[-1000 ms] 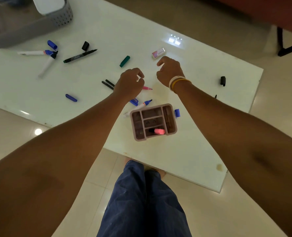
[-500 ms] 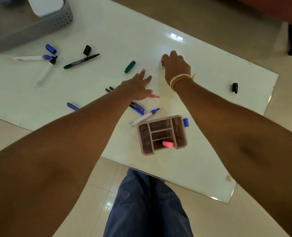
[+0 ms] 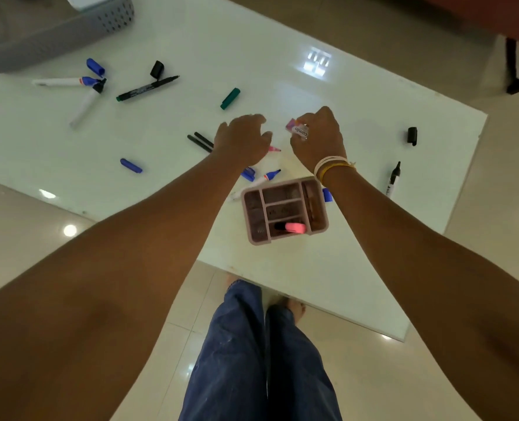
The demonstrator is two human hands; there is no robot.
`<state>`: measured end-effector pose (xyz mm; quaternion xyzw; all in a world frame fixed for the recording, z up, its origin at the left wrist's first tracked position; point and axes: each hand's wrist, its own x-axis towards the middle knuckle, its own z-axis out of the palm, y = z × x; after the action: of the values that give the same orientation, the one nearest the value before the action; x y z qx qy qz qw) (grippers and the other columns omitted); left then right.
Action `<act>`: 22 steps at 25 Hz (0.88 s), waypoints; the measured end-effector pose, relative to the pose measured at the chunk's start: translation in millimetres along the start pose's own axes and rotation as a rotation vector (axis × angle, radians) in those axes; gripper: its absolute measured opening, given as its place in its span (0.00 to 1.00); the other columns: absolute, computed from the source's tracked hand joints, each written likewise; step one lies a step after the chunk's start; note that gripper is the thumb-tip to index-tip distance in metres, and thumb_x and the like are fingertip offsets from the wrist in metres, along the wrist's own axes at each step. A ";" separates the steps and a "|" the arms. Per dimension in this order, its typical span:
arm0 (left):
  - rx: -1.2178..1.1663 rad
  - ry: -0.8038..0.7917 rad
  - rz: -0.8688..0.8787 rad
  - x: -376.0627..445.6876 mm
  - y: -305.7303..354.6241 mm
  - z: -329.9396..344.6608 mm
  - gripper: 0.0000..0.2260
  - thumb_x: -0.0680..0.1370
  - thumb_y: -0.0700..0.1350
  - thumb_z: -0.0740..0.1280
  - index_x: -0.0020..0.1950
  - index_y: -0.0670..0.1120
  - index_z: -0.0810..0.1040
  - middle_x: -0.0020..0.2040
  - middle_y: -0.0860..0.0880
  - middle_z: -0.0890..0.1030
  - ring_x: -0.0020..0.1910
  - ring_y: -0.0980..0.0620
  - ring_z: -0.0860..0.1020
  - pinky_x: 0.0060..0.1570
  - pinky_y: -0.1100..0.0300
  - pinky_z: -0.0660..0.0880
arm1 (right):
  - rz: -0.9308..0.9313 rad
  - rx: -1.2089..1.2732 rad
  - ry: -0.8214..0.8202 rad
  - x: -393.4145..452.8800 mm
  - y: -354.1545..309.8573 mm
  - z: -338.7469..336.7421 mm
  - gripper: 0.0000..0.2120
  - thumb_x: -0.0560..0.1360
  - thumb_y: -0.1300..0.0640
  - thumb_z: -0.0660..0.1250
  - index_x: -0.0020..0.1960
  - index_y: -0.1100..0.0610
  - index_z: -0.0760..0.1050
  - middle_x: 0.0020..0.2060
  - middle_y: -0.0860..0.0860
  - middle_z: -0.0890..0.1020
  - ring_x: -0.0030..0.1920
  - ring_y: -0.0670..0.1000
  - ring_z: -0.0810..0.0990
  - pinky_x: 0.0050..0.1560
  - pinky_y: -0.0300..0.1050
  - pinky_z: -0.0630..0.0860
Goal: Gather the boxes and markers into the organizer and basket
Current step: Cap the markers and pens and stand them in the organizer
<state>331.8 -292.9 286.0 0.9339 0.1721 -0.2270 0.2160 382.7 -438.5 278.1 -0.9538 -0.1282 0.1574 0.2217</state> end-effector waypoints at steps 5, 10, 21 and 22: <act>-0.346 0.062 -0.078 -70.7 -13.0 33.2 0.15 0.81 0.49 0.57 0.62 0.44 0.77 0.63 0.46 0.78 0.63 0.47 0.75 0.63 0.56 0.69 | -0.084 0.219 -0.009 -59.4 3.3 -18.1 0.13 0.71 0.56 0.72 0.54 0.57 0.79 0.48 0.53 0.81 0.48 0.50 0.79 0.52 0.39 0.78; -0.592 0.173 -0.219 -133.9 -7.1 48.2 0.16 0.79 0.46 0.61 0.66 0.46 0.73 0.65 0.48 0.77 0.64 0.49 0.74 0.57 0.62 0.67 | -0.005 0.375 -0.017 -119.9 8.7 -40.3 0.08 0.72 0.54 0.72 0.45 0.59 0.83 0.31 0.43 0.76 0.34 0.42 0.74 0.36 0.23 0.69; -0.751 0.060 -0.240 -178.7 -12.8 78.9 0.30 0.77 0.42 0.64 0.76 0.57 0.57 0.57 0.44 0.79 0.50 0.47 0.78 0.46 0.52 0.79 | -0.320 -0.147 -0.286 -170.1 9.1 -8.4 0.10 0.79 0.61 0.61 0.56 0.57 0.79 0.52 0.56 0.82 0.52 0.57 0.80 0.58 0.48 0.78; -0.755 0.058 -0.240 -179.2 -12.9 79.7 0.30 0.78 0.42 0.64 0.76 0.57 0.57 0.58 0.43 0.79 0.51 0.46 0.78 0.46 0.52 0.79 | -0.322 -0.187 -0.273 -171.7 10.1 -6.5 0.11 0.79 0.61 0.60 0.57 0.57 0.78 0.53 0.56 0.81 0.53 0.57 0.80 0.57 0.48 0.77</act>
<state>148.4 -360.5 307.1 0.7681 0.3576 -0.1451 0.5110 229.2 -503.7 320.7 -0.9073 -0.3215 0.2348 0.1352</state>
